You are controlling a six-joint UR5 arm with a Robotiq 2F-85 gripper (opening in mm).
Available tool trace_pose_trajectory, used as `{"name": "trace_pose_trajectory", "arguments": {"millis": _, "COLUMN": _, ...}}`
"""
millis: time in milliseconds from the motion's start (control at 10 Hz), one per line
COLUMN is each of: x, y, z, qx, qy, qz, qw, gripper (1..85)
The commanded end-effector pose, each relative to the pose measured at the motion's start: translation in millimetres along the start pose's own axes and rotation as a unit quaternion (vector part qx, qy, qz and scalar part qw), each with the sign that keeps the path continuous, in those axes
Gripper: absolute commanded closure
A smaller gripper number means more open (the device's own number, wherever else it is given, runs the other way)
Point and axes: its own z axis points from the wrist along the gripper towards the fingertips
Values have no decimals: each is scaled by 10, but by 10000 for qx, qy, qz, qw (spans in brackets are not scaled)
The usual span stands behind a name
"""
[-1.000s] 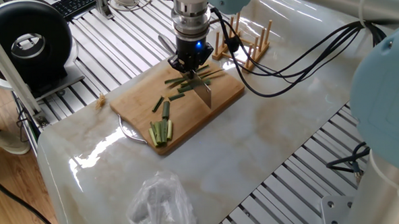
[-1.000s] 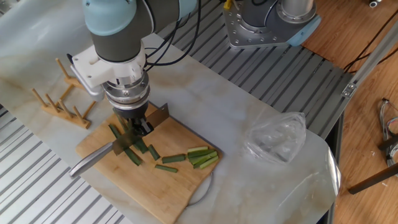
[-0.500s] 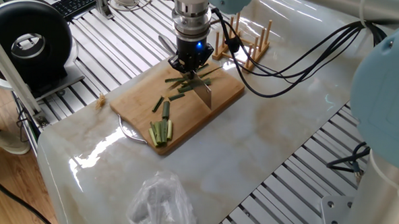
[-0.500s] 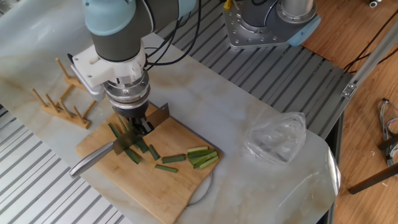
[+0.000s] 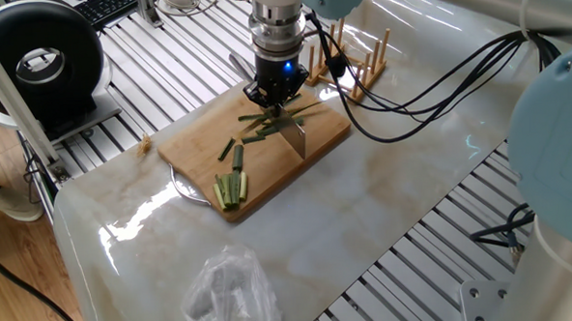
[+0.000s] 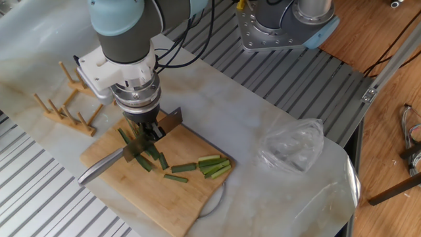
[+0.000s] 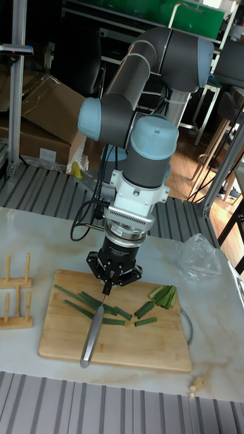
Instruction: Chop the green garlic
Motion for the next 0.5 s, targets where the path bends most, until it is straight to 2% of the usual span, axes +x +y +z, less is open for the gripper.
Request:
{"name": "trace_pose_trajectory", "arguments": {"millis": 0, "x": -11, "y": 12, "z": 14, "qx": -54, "qy": -26, "qz": 23, "qw": 10000, "gripper": 843}}
{"name": "trace_pose_trajectory", "arguments": {"millis": 400, "x": -67, "y": 19, "z": -7, "qx": -39, "qy": -100, "qz": 13, "qw": 9999, "gripper": 843}}
